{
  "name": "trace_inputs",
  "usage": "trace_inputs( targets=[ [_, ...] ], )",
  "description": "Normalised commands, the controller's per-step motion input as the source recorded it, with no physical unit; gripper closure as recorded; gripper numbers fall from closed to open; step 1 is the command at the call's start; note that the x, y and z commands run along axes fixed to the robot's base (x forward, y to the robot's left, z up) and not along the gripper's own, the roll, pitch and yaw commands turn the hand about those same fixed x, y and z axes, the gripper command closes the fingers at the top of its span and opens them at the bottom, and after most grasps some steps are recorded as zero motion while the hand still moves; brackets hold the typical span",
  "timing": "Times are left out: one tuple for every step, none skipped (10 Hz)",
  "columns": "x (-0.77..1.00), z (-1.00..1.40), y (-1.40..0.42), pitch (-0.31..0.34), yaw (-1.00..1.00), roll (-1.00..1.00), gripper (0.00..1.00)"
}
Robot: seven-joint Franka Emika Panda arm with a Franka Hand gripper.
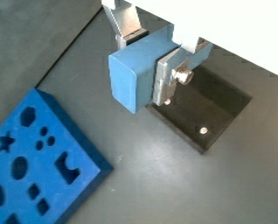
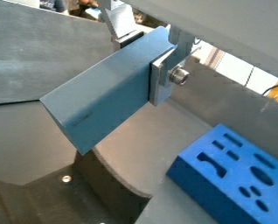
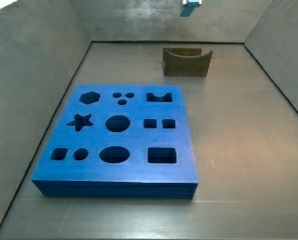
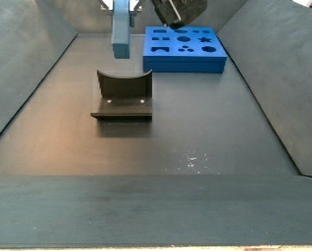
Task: Pick up the rectangle object. Move up. Place the rectangle object on the fixture. Regrasp the rectangle object. Move to above the board. Insert the rectangle object.
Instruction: Place the rectangle object on the fixture.
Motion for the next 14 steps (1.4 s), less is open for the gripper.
trace_inputs(
  targets=[
    [0.07,-0.02,0.05,0.075,-0.16,-0.62,1.00],
    [0.07,-0.02,0.04,0.042,-0.14,-0.44,1.00],
    [0.07,-0.02,0.04,0.036,-0.13,-0.37,1.00],
    [0.13,-1.00,0.14,0.238,-0.05,-1.00,1.00],
    [0.13,-1.00,0.14,0.237,-0.05,-1.00,1.00],
    [0.15,-1.00,0.14,0.279,-0.09,-1.00,1.00],
    [0.16,-1.00,0.14,0.317,-0.13,-1.00,1.00],
    [0.16,-1.00,0.14,0.339,-0.20,-1.00,1.00],
    [0.17,-1.00,0.14,0.333,-0.27,-1.00,1.00],
    [0.18,-1.00,0.15,0.259,-0.23,-0.80,1.00],
    [0.19,-1.00,0.15,0.214,-0.24,-0.67,1.00],
    [0.18,-0.91,0.13,0.130,-0.24,-0.49,1.00],
    [0.15,-0.72,0.10,0.069,-0.24,-0.39,1.00],
    [0.11,-0.48,0.08,0.016,-0.22,-0.32,1.00]
  ],
)
